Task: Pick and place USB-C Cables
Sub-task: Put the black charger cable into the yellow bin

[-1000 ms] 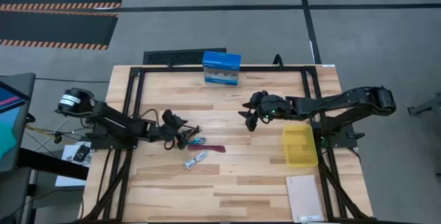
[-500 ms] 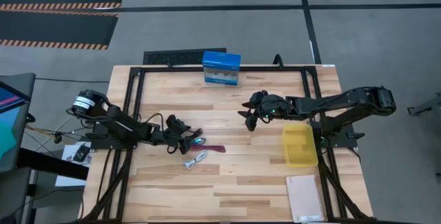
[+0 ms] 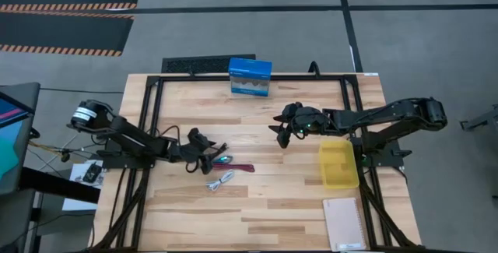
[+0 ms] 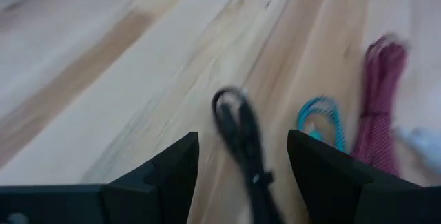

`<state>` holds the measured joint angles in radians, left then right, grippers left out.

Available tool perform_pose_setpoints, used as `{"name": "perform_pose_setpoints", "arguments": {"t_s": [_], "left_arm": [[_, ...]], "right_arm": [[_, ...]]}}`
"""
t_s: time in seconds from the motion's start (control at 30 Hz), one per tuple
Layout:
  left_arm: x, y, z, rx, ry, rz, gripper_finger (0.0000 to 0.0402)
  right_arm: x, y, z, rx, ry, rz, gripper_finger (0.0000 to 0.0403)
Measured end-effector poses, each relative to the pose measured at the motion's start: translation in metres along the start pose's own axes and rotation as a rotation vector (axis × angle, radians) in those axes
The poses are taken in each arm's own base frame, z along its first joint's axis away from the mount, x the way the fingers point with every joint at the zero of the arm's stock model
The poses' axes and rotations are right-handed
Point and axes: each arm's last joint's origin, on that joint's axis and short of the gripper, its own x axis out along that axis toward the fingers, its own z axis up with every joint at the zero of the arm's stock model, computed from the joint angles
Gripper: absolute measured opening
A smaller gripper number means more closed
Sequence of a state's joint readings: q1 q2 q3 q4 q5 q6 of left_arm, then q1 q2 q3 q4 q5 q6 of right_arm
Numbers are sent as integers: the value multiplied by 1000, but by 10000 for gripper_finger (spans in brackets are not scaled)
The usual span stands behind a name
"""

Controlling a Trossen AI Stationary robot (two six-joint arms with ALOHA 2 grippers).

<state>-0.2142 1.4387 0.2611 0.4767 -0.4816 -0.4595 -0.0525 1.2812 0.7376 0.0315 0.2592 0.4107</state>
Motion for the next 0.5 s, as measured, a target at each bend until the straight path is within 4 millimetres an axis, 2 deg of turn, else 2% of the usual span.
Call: {"name": "perform_pose_setpoints", "arguments": {"t_s": [0.5], "left_arm": [[15,1,-20,-10,82,66,202]], "right_arm": [[0,0,0,0,0,0,223]]}}
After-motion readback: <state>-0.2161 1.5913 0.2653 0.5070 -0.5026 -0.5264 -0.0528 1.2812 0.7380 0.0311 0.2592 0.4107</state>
